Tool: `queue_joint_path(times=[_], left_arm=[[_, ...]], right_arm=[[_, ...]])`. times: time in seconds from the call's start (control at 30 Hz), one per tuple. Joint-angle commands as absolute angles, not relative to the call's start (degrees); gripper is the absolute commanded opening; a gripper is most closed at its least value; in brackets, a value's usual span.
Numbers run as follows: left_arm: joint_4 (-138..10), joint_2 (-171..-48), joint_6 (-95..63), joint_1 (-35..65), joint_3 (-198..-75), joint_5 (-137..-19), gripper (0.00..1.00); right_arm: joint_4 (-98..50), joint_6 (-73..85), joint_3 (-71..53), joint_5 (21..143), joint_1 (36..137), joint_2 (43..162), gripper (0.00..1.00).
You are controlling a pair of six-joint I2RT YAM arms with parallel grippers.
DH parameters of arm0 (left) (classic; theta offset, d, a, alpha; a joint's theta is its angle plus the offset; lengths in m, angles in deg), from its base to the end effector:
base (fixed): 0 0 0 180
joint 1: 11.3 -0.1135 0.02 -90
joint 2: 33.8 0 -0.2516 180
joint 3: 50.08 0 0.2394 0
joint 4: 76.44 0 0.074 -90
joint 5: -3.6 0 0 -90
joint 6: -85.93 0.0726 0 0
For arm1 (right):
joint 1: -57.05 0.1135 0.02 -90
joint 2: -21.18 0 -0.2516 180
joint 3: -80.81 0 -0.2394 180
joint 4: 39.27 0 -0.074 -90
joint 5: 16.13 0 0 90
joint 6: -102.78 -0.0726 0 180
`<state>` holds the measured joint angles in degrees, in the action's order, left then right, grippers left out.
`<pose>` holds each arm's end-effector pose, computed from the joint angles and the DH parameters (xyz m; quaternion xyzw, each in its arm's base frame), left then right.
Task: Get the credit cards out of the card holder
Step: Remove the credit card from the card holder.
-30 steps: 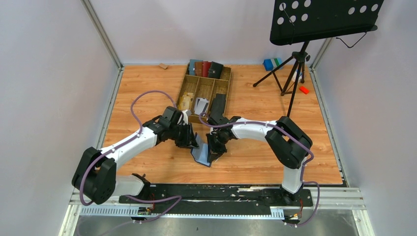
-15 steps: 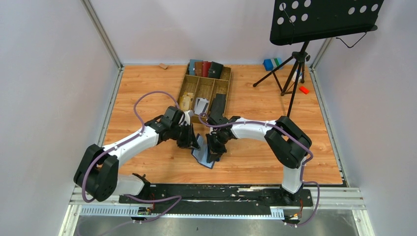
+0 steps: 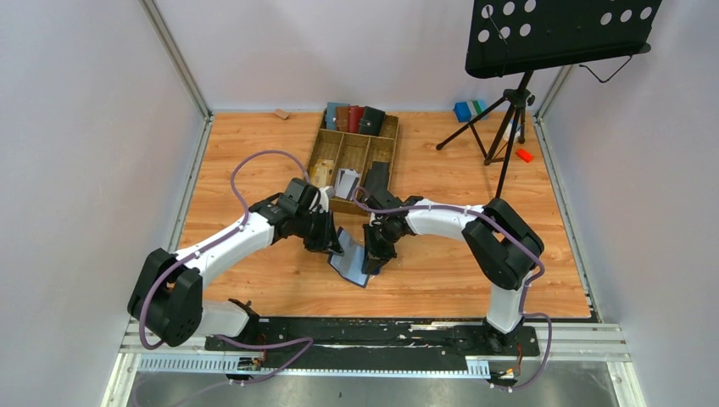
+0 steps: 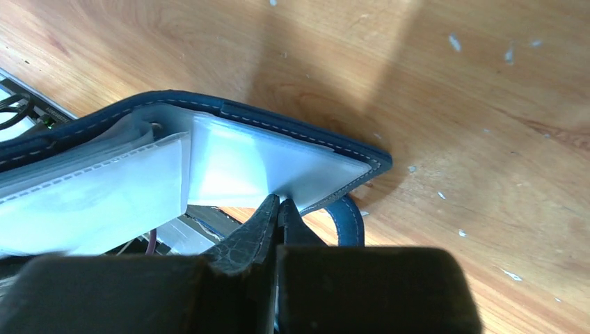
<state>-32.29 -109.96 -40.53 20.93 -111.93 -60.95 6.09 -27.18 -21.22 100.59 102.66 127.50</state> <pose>0.2073 -0.1676 0.1797 0.0252 0.9403 -0.3246 0.0993 0.2147 0.2660 0.1080 0.0802 -0.9603 -0.2615 0.0542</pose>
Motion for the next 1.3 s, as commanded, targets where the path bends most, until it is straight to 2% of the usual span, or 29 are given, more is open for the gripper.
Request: queue_joint_path(times=[0.0, 0.13, 0.23, 0.37, 0.47, 0.67, 0.97, 1.27], left_arm=[[-32.1, -107.9, -39.4, 21.2, -113.7, -60.6, 0.13], [-32.9, -107.9, -39.7, 21.8, -112.9, -59.6, 0.24], [-33.3, -107.9, -40.1, 22.1, -112.5, -59.9, 0.25], [-32.6, -108.3, -39.8, 22.2, -112.7, -60.8, 0.2], [-32.2, -108.3, -39.8, 22.6, -113.4, -61.3, 0.27], [-30.2, -108.9, -38.7, 24.2, -115.5, -63.0, 0.31], [-28.4, -110.0, -37.7, 24.8, -116.0, -65.1, 0.31], [-27.7, -112.1, -37.6, 25.4, -115.2, -65.6, 0.51]], right_arm=[[3.9, -28.4, -21.9, 99.4, 102.7, 126.7, 0.0], [3.4, -28.5, -21.5, 100.0, 102.7, 127.9, 0.0], [2.9, -28.8, -21.0, 100.6, 102.8, 128.1, 0.0], [3.2, -28.5, -20.6, 100.7, 102.8, 128.3, 0.0], [3.3, -28.4, -20.4, 101.0, 102.7, 128.7, 0.0], [3.4, -28.1, -20.3, 101.1, 102.8, 128.9, 0.0], [2.8, -28.2, -20.6, 101.5, 102.8, 129.0, 0.0], [-6.0, -30.7, -21.6, 107.1, 102.8, 125.6, 0.0]])
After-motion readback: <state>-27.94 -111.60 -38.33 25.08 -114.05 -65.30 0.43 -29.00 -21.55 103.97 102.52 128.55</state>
